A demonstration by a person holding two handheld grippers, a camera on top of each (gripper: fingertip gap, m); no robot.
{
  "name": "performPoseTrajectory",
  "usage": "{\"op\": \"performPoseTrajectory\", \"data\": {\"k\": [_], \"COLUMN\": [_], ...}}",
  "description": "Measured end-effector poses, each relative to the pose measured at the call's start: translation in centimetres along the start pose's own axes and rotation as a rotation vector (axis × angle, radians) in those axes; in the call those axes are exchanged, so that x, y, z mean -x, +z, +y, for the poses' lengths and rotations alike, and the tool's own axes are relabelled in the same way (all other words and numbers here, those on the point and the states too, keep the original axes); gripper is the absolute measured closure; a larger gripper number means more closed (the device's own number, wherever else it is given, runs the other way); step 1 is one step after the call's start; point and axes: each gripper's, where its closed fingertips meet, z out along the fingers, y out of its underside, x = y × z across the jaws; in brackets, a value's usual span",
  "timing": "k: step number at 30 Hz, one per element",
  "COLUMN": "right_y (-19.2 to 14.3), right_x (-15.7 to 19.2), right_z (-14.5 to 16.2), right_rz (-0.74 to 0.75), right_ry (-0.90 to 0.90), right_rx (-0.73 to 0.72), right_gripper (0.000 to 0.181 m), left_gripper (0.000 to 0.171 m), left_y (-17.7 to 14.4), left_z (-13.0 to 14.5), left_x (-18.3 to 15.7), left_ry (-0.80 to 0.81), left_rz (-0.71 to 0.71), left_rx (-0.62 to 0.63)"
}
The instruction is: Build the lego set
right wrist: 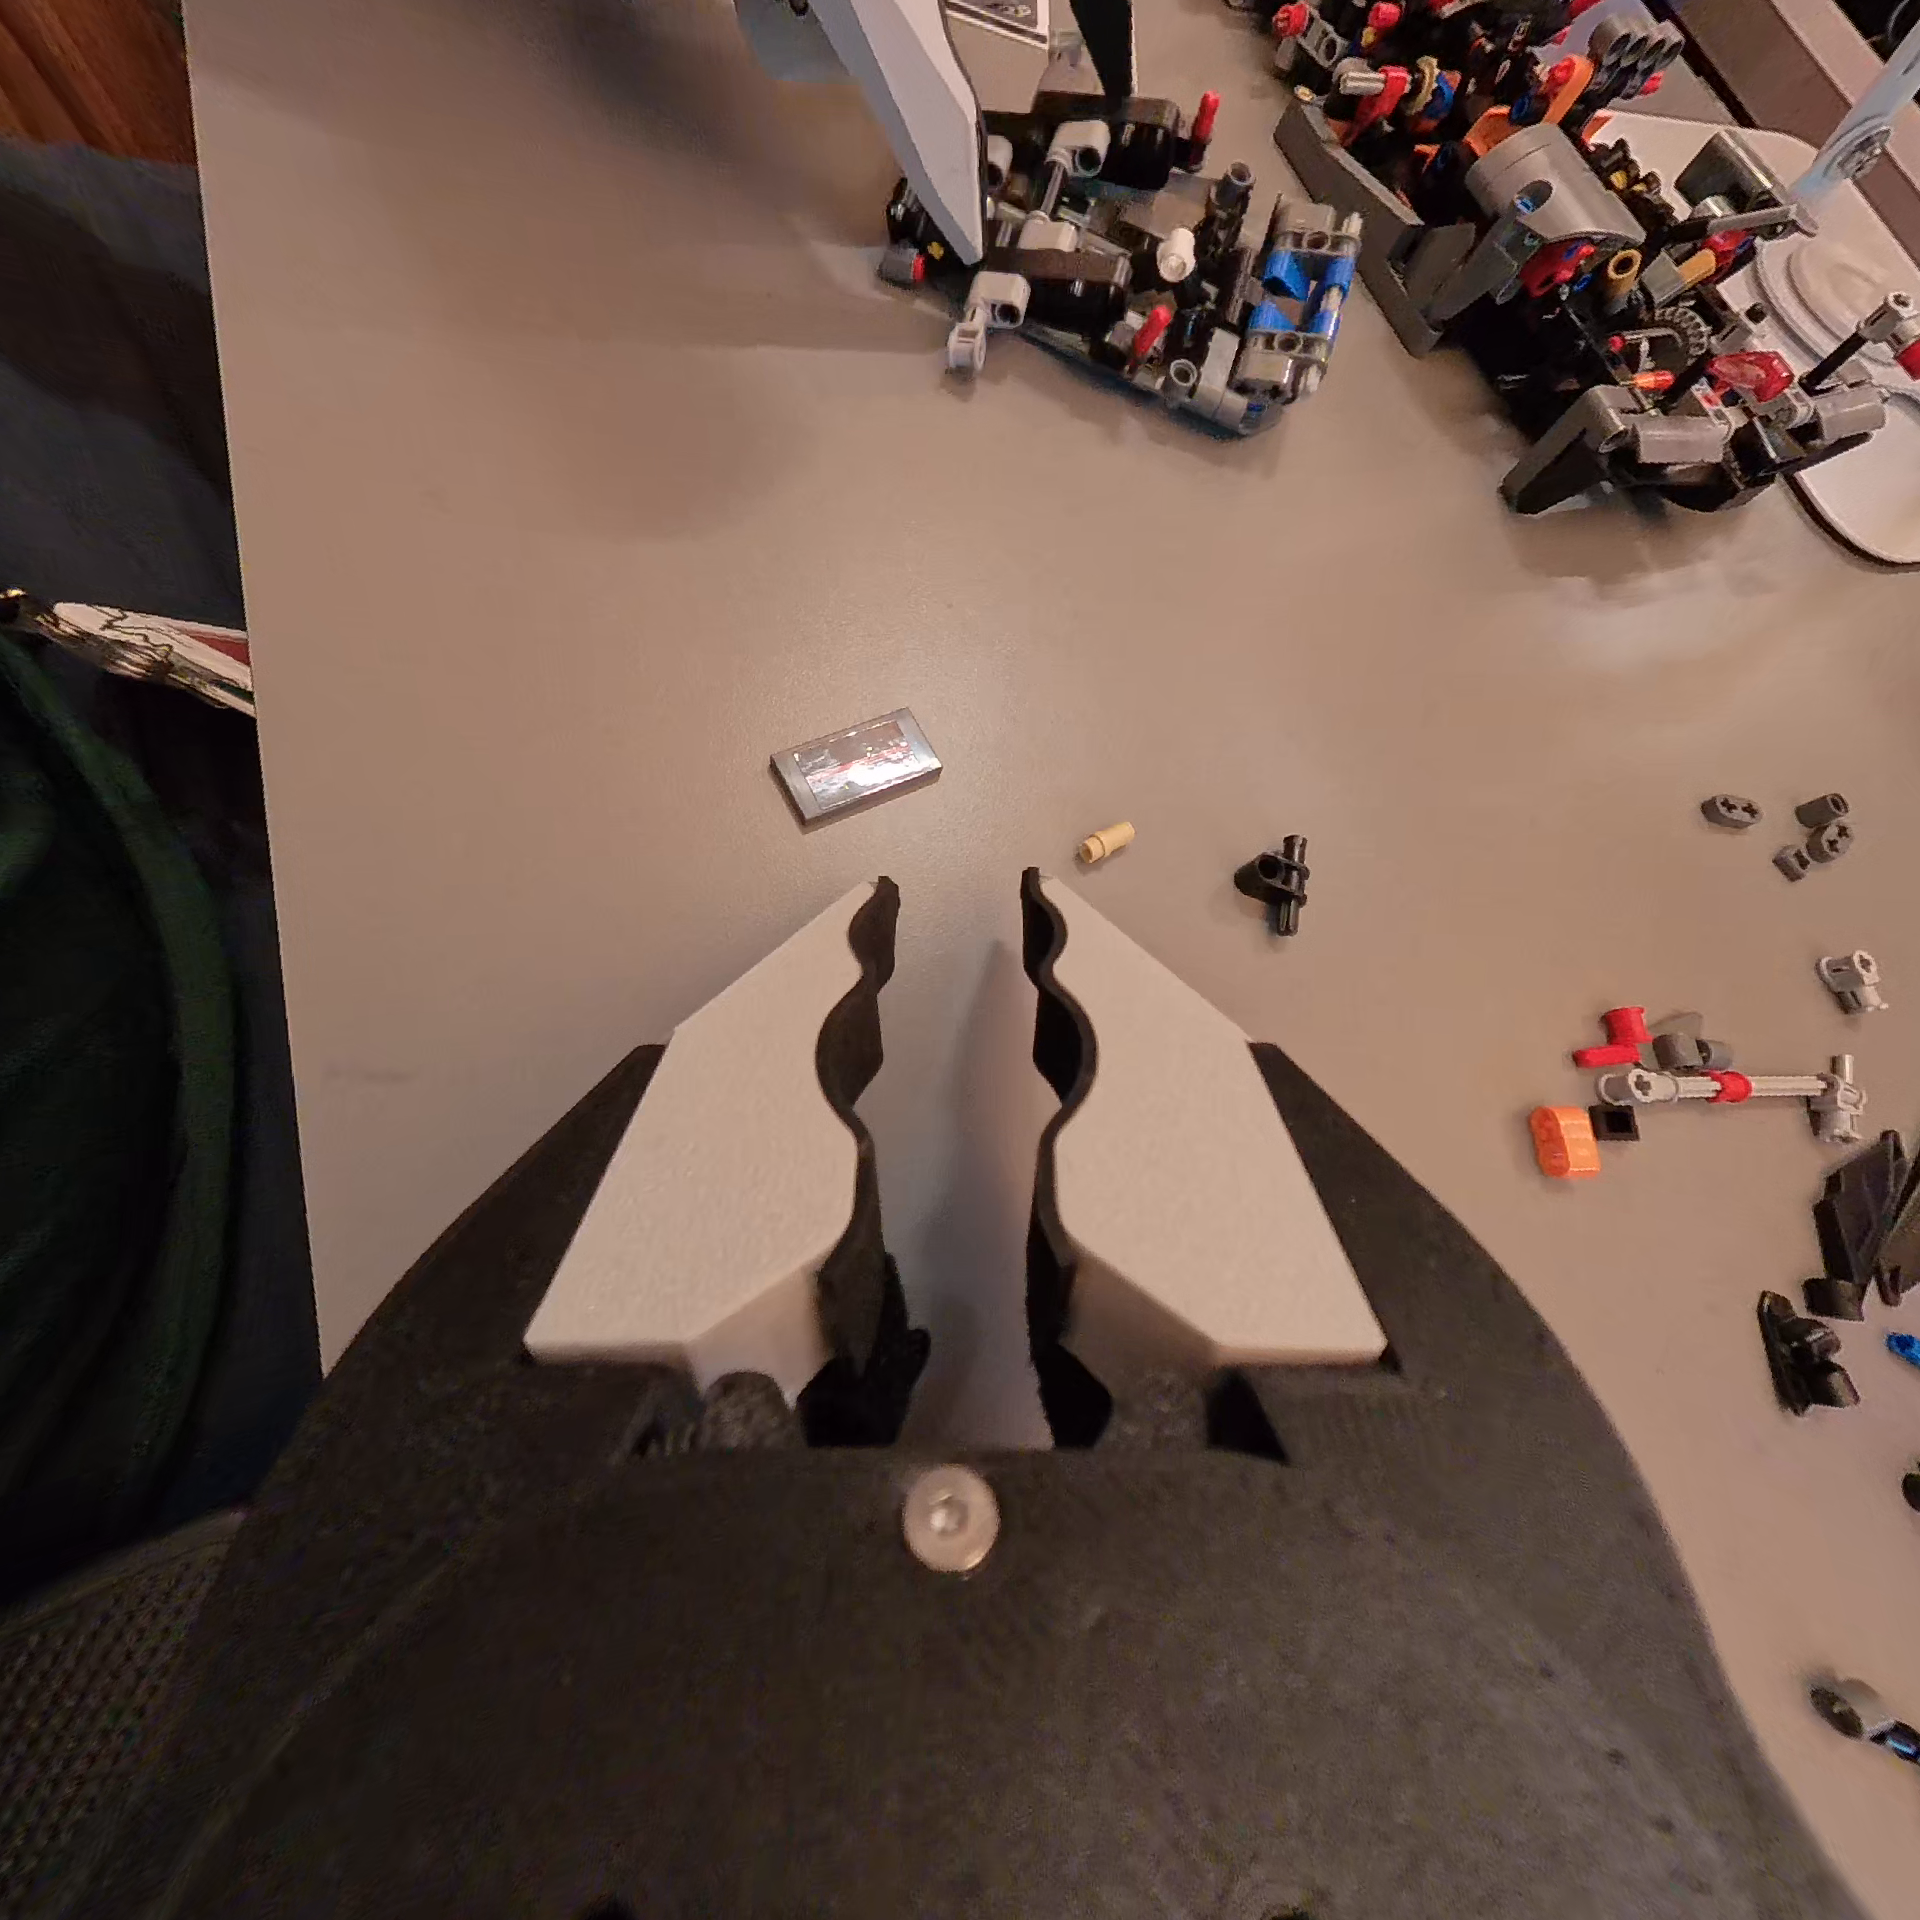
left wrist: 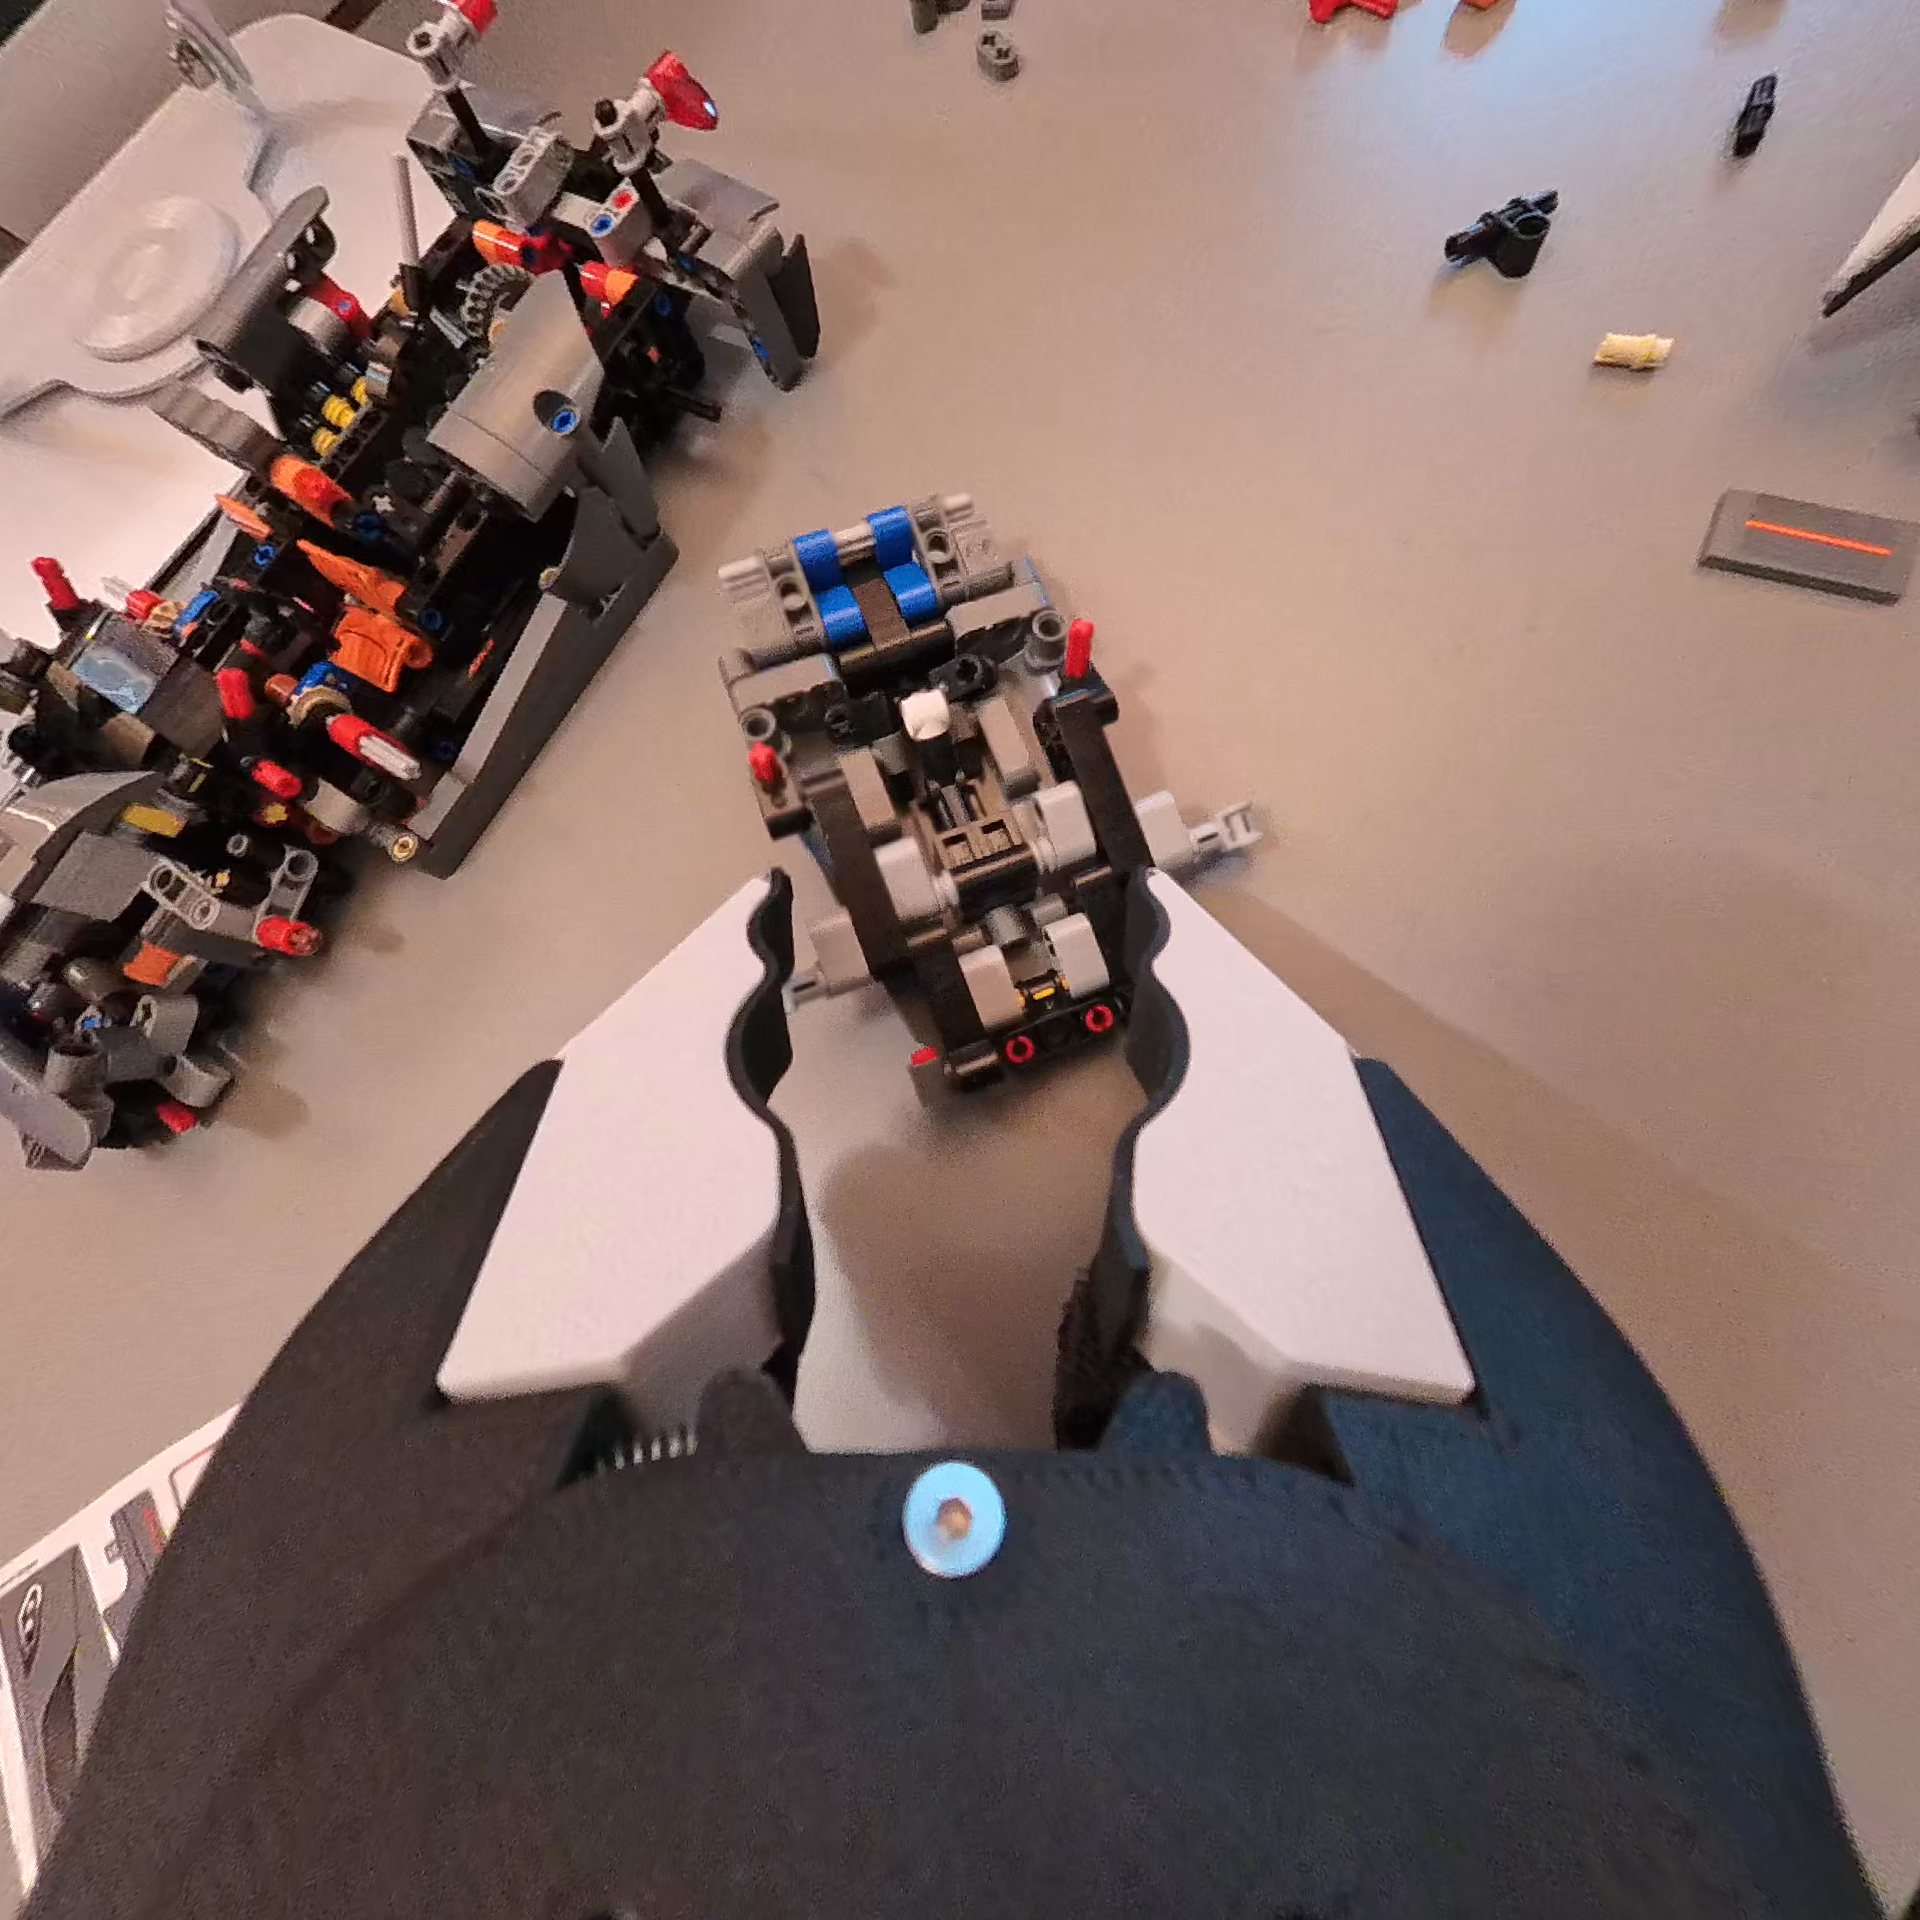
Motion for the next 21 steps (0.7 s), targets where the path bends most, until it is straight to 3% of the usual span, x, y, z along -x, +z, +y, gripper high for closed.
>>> {"op": "performPoseTrajectory", "data": {"k": [5, 21], "right_y": [-0.03, -0.09], "right_x": [0.02, -0.7], "right_z": [-0.03, 0.0], "right_rz": [0.002, 0.044], "right_ry": [-0.003, 0.006], "right_rx": [-0.002, -0.001], "right_gripper": [0.159, 0.156], "left_gripper": [0.118, 0.119], "left_y": [0.2, 0.12], "left_z": [-0.2, -0.55], "left_x": [-0.28, -0.44], "left_ry": [0.019, 0.105], "left_rz": [0.009, -0.027], "left_rx": [-0.003, -0.046]}}
